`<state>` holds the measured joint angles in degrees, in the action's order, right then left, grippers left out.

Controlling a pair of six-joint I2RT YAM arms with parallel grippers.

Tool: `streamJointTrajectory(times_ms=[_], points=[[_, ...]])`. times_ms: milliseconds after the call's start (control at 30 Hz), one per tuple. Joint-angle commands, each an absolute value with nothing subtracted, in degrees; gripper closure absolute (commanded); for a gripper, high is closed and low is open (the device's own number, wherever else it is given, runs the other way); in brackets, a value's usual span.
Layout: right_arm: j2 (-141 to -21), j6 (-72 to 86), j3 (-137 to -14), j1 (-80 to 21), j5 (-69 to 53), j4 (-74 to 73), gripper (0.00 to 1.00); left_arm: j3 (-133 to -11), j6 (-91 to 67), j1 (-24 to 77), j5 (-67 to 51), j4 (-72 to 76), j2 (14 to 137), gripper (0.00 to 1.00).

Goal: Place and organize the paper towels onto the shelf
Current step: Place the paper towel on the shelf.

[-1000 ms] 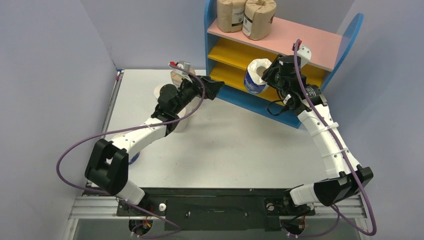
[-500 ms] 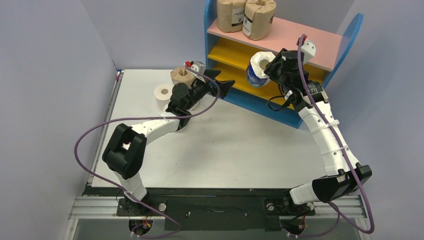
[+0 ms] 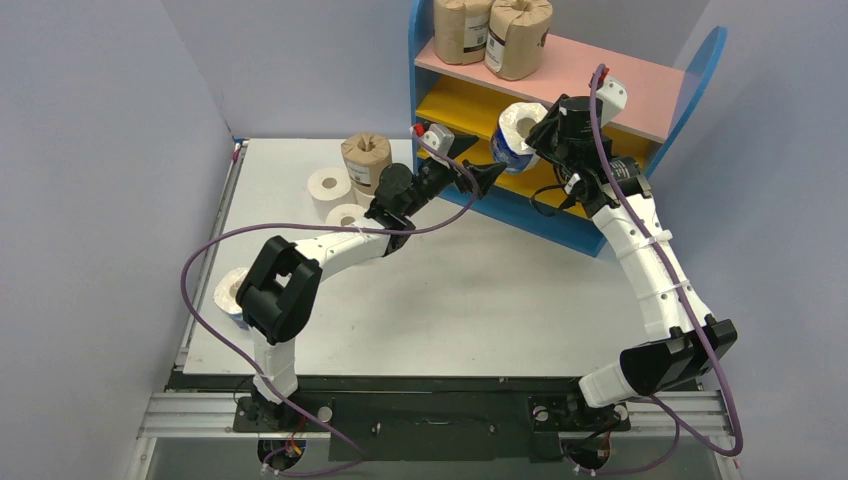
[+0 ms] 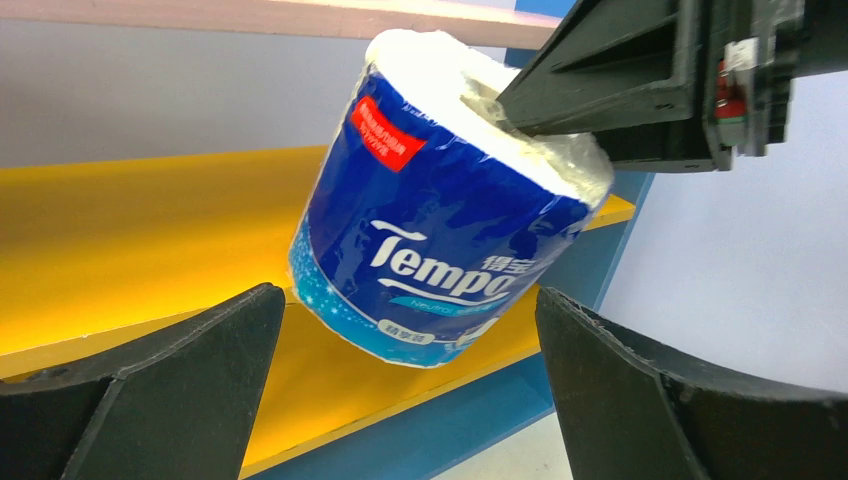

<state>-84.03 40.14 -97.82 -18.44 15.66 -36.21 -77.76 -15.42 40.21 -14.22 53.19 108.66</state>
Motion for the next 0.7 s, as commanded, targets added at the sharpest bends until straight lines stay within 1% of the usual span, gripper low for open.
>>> streamJointTrajectory(times_ms=[0, 467, 667], points=[[-83.8, 41.1, -101.5, -17.7, 15.9, -33.2, 0.73, -82.1, -13.6, 40.2, -14.2, 55.6, 110.6, 0.04], [-85.1, 41.6, -103.0, -17.5, 13.7, -33.8, 0.73, -87.0, -9.6, 41.3, -12.8, 53.9, 114.7, 0.04], [-85.0, 41.8, -103.2, -17.5, 13.0, -34.0, 0.66, -87.6, -9.9, 41.5, -12.8, 54.1, 115.2, 0.04]])
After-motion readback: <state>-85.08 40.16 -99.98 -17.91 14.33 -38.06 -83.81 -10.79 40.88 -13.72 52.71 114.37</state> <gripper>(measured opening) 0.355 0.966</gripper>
